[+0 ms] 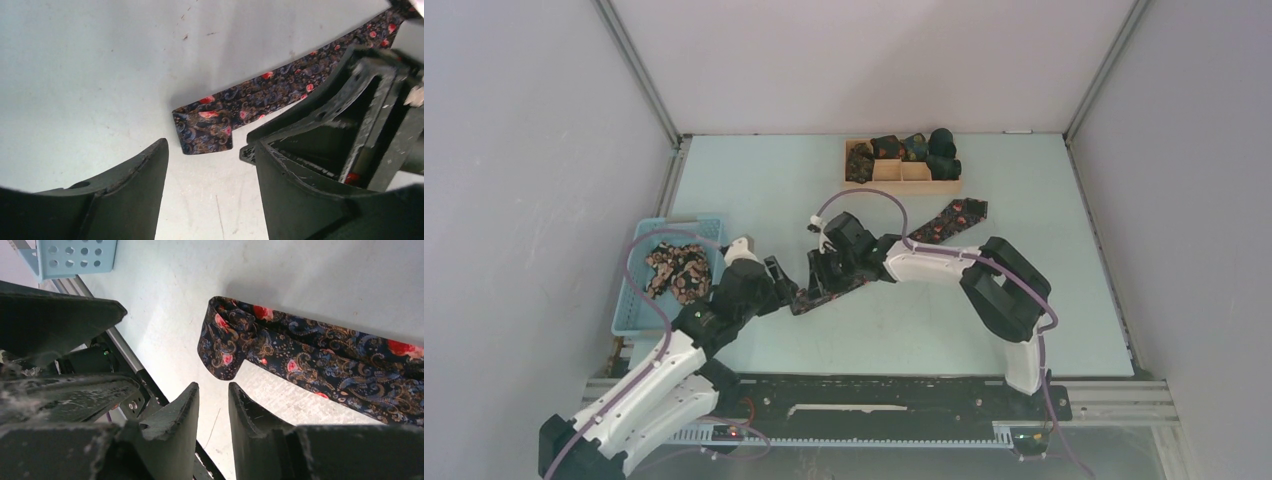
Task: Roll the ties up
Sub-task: Roll the tie at the center of the board.
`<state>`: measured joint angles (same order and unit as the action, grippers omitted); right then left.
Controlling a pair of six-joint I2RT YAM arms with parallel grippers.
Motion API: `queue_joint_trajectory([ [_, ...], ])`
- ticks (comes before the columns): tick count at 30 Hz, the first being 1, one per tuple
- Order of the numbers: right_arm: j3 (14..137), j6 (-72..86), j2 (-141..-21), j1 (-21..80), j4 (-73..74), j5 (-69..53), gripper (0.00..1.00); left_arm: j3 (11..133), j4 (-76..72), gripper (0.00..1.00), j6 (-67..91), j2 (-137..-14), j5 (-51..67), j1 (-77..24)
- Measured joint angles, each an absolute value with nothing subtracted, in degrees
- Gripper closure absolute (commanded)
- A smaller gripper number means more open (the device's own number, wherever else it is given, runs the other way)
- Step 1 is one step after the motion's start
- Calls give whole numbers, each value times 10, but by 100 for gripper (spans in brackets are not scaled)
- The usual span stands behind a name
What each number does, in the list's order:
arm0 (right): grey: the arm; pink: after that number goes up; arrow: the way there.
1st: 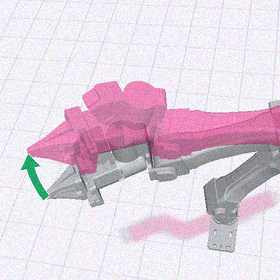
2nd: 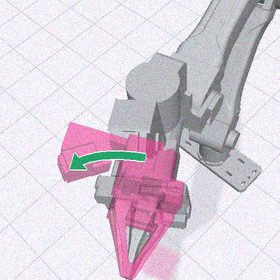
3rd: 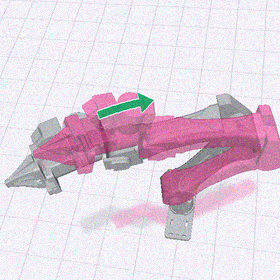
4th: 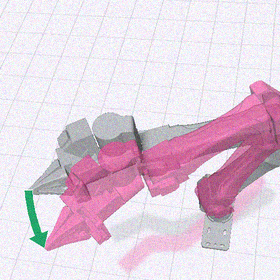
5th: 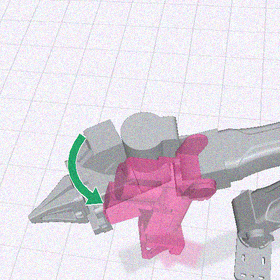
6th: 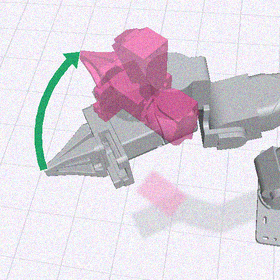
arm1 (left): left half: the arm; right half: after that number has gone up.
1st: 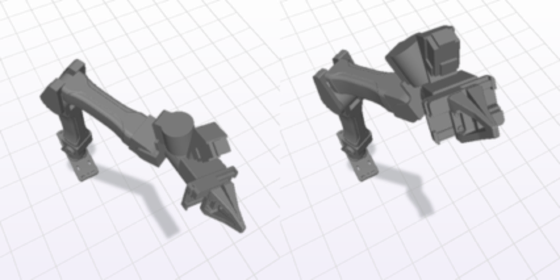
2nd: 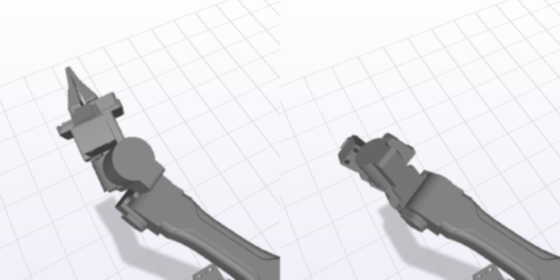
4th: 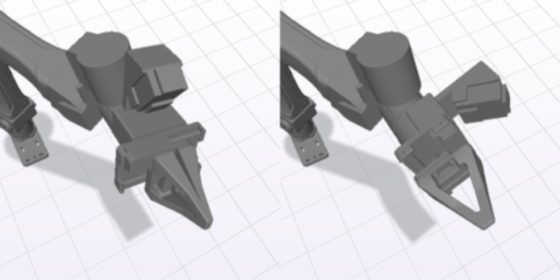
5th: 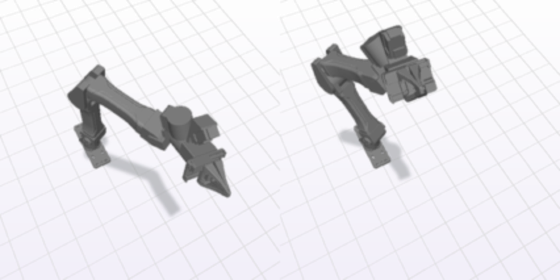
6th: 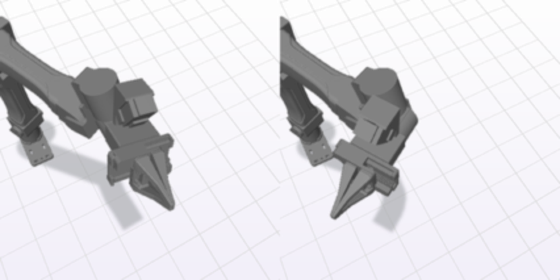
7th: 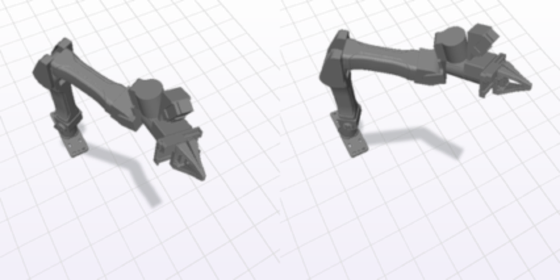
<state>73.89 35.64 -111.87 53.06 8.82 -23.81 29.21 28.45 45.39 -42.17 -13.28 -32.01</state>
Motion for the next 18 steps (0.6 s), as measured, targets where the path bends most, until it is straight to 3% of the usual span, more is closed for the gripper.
queue_joint_trajectory([
  [9, 780, 356, -1157, 536, 100, -237, 68, 215, 290, 28, 455, -335, -132, -320],
  [18, 805, 350, -1183, 540, 131, -224, 76, 196, 286, 29, 456, -321, -131, -320],
])
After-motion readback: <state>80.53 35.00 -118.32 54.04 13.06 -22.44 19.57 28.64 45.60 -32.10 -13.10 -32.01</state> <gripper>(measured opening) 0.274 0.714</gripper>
